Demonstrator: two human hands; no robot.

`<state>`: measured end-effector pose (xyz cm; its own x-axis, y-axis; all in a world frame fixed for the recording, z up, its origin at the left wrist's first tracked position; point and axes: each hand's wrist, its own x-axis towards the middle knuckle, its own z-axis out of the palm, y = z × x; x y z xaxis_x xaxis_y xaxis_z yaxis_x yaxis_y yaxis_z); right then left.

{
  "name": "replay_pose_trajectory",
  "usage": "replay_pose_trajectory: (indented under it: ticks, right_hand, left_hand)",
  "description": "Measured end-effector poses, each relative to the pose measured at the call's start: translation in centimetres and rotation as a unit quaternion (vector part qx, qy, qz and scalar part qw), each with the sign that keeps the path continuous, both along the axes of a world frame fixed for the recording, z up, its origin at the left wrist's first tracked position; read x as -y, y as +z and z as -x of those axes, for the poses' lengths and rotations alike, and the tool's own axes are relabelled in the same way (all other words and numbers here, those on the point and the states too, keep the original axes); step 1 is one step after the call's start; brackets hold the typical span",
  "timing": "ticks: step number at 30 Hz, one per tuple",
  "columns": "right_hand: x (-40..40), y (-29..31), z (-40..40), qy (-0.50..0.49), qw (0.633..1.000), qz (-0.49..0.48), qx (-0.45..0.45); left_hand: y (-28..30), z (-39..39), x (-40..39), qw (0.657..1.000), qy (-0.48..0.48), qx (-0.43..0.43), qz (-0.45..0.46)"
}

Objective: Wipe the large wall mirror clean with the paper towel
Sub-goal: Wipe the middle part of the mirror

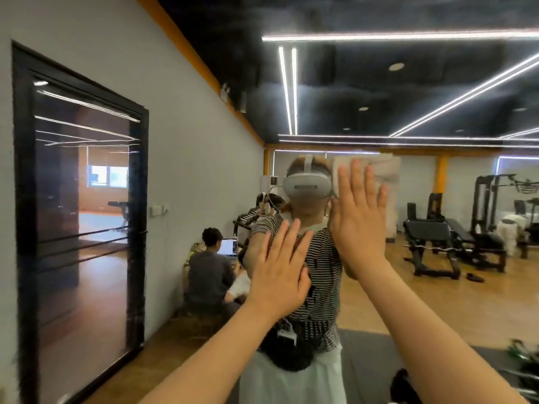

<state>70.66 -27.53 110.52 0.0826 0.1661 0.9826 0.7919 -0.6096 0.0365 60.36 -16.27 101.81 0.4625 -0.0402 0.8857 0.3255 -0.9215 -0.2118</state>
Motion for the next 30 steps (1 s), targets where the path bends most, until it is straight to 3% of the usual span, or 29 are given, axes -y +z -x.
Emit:
replay_pose_trajectory:
  ticks: [3,5,9,12,18,23,28,30]
  right_hand:
    - [0.5,0.3,0.6,0.036,0.999,0.009,-0.031]
    - [0.5,0.5,0.9,0.043,0.998,0.005,-0.039]
    - [1.0,1.1,0.1,-0.014,1.0,0.026,0.008]
    - [0.5,1.0,0.0,-0.035,0.999,0.012,0.02]
    - [-6.0,1.4,4.0,-0.043,0.988,-0.117,-0.086]
    - [-11.9,1.0,7.8,-0.025,0.999,-0.042,-0.015]
    - [-8.9,0.9,5.4,-0.038,0.998,0.016,0.042]
    - [-6.7,0.9,3.8,-0.046,0.999,0.003,0.022]
  left_hand:
    - [0.1,3.0,-2.8,0.99,-0.032,-0.071,-0.121]
    - [0.4,4.9,-5.6,0.987,-0.009,-0.064,-0.15]
    - [1.0,6.8,-10.8,0.996,0.041,0.023,-0.072]
    - [0.5,6.8,-12.4,0.996,0.026,0.037,-0.073]
    - [0.3,6.2,-12.7,0.994,0.026,0.045,-0.095]
    - [0.3,6.4,-12.9,0.995,0.023,0.04,-0.087]
    - [0.4,6.6,-12.8,0.996,0.005,0.043,-0.084]
    - [0.5,6.6,-12.8,0.995,0.006,0.045,-0.085]
